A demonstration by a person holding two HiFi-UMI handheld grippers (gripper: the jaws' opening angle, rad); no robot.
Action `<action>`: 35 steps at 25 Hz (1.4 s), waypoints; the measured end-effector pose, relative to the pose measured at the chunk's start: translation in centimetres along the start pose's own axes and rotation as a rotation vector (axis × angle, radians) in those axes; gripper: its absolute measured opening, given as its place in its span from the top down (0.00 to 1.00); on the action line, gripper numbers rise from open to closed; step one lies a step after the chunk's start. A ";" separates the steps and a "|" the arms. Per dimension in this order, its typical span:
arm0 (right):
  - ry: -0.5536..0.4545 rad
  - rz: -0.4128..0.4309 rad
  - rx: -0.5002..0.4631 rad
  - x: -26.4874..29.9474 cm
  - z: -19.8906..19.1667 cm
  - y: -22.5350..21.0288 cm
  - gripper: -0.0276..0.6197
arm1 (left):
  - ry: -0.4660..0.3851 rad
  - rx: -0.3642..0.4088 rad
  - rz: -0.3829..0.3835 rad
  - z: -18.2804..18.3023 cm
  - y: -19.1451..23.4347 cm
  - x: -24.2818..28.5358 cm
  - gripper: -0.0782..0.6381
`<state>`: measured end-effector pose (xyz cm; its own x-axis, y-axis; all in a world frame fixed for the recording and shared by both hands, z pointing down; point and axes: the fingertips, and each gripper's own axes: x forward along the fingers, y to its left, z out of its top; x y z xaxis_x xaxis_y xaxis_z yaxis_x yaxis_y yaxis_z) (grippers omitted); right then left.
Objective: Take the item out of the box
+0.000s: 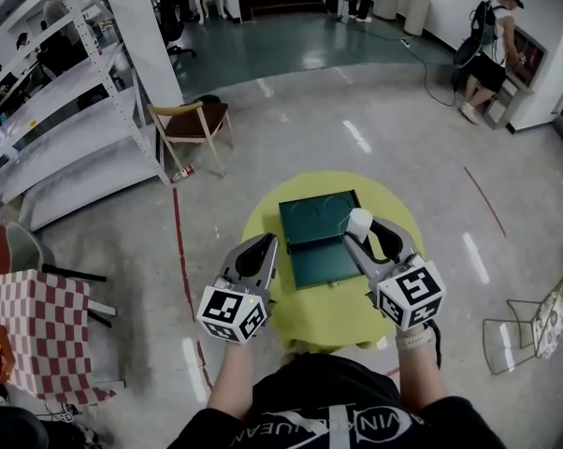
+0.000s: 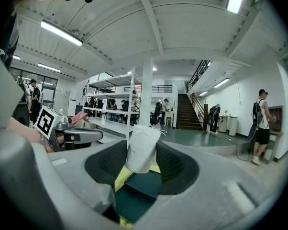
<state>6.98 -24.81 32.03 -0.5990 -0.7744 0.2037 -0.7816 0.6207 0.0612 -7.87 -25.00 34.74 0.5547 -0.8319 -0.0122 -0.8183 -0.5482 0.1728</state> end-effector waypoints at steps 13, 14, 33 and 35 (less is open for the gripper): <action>-0.025 -0.016 -0.010 -0.7 0.1 0.4 0.66 | 0.002 -0.014 0.002 -0.4 -0.1 -0.6 0.86; -0.025 -0.017 -0.010 -0.6 0.1 0.4 0.66 | 0.004 -0.015 0.003 -0.5 0.0 -0.6 0.86; -0.016 -0.073 0.015 -0.4 -0.9 -0.7 0.66 | 0.036 -0.029 0.009 -1.8 1.0 -0.9 0.86; -0.015 -0.078 0.016 -0.4 -0.9 -0.9 0.66 | 0.041 -0.032 0.007 -2.0 1.1 -0.9 0.86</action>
<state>8.06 -24.99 32.79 -0.5382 -0.8224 0.1843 -0.8290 0.5560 0.0605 -8.94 -24.69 36.90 0.5548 -0.8315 0.0291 -0.8175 -0.5383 0.2047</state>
